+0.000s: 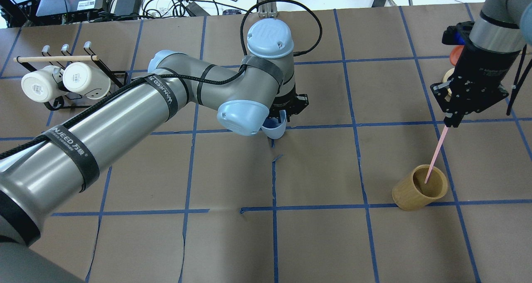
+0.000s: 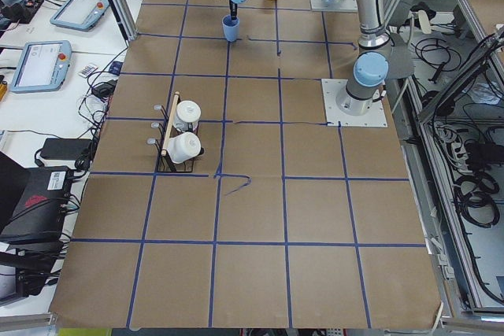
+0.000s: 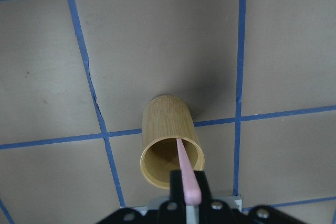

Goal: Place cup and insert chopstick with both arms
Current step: 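Set the blue cup down at table center while right gripper lifts chopstick, then release the blue cup and raise the left gripper away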

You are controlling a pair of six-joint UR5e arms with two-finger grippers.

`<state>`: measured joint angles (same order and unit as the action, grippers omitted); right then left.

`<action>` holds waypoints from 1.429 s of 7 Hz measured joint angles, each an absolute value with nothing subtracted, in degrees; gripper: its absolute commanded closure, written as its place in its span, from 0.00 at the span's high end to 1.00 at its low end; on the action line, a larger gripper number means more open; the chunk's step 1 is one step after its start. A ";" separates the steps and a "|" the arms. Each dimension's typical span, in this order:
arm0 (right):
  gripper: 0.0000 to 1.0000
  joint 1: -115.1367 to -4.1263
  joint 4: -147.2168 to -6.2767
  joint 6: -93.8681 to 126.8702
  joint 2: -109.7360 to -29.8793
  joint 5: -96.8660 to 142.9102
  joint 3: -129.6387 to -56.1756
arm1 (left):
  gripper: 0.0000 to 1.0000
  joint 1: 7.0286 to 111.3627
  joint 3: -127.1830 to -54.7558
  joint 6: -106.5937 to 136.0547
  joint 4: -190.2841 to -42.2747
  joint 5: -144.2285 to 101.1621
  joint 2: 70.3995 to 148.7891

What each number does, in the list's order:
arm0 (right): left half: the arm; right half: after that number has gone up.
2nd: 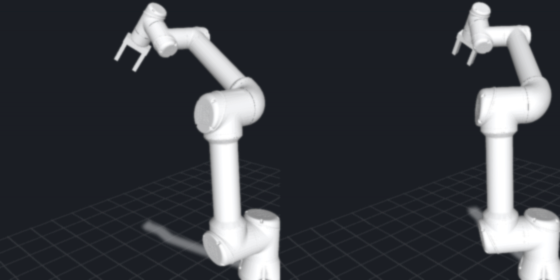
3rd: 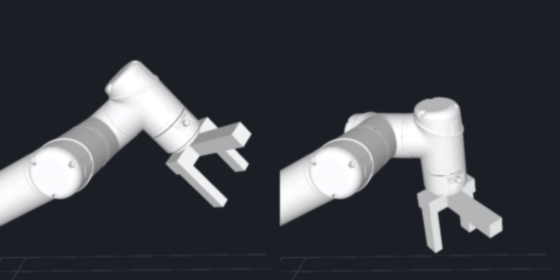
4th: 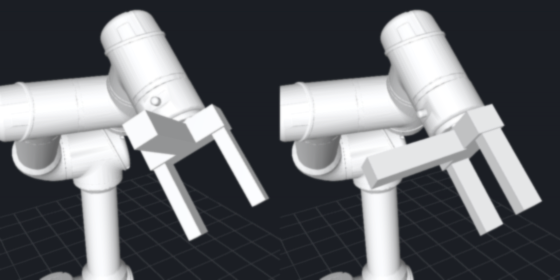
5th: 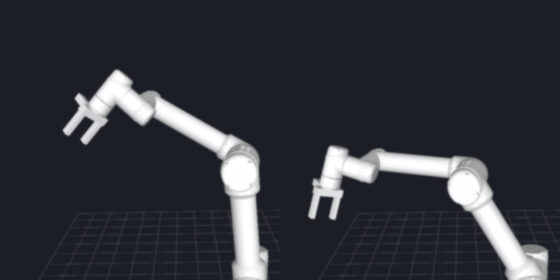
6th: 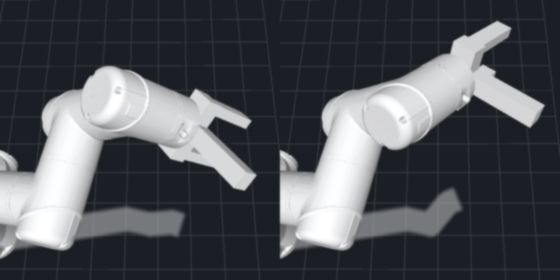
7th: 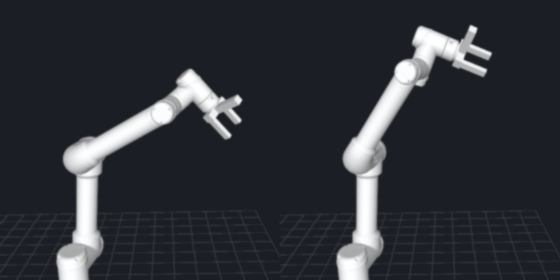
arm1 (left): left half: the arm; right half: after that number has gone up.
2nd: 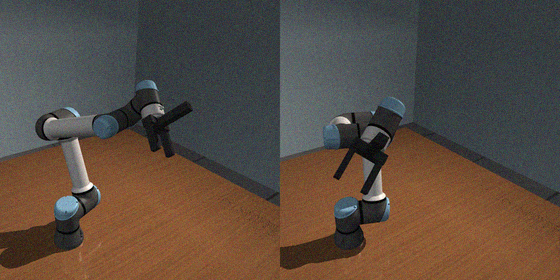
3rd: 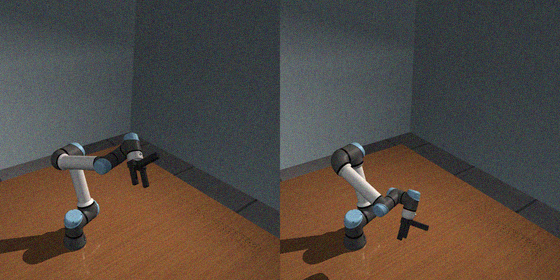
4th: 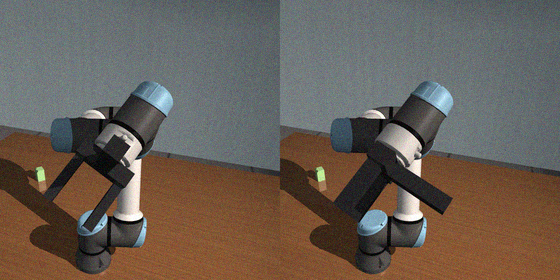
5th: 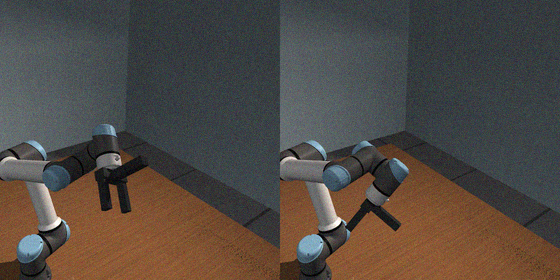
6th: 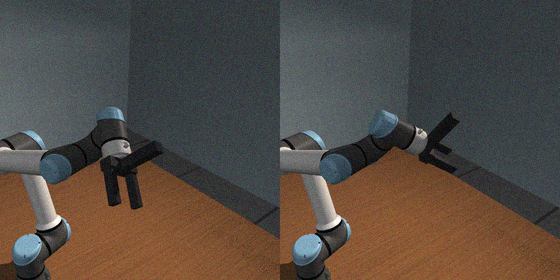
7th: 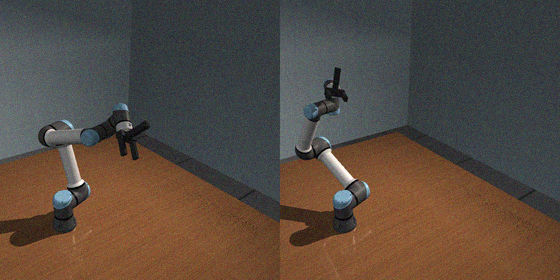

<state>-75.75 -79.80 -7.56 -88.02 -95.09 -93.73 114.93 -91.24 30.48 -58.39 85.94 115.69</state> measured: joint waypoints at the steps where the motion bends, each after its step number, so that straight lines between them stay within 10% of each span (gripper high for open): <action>1: 0.00 -75.74 -79.53 -7.56 -88.16 -94.99 -91.96 | 1.00 114.49 -90.77 29.39 -58.49 84.56 114.42; 10: 0.00 -79.75 -82.24 -1.36 -86.87 -86.01 -83.15 | 1.00 84.72 -89.88 -13.05 -76.76 84.63 95.38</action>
<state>-79.75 -82.24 -1.36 -86.87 -86.01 -83.15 84.72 -89.88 -13.05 -76.76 84.63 95.38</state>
